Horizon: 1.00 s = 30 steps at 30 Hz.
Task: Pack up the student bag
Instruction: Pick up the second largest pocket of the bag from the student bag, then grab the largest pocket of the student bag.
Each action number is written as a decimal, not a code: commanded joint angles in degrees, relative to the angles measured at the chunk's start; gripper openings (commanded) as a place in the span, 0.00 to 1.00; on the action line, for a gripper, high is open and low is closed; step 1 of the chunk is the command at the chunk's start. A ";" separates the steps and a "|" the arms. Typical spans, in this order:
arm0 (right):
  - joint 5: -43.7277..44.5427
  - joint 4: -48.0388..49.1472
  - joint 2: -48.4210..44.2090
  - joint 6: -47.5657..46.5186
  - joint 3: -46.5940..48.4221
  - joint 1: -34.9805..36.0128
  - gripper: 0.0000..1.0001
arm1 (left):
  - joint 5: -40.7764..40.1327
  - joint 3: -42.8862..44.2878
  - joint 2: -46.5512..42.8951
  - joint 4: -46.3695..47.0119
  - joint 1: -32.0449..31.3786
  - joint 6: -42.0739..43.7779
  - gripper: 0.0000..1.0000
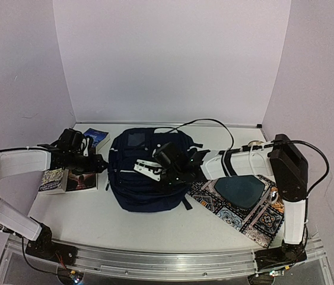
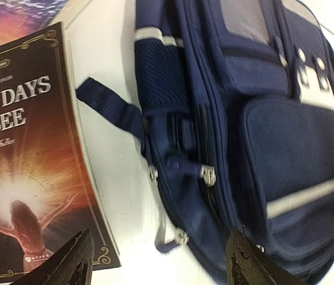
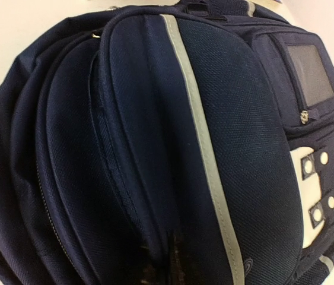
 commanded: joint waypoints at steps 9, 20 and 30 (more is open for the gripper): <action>-5.92 8.15 -15.69 -9.63 -11.65 -5.43 0.00 | 3.79 -4.80 1.05 19.74 -5.67 10.59 0.73; -8.60 8.60 -17.10 -10.09 -13.88 -6.69 0.00 | 7.42 -1.72 11.36 23.87 -6.27 25.15 0.62; -6.42 9.09 -14.50 -9.92 -15.10 -6.62 0.00 | 9.60 2.85 16.85 21.61 -7.10 29.88 0.48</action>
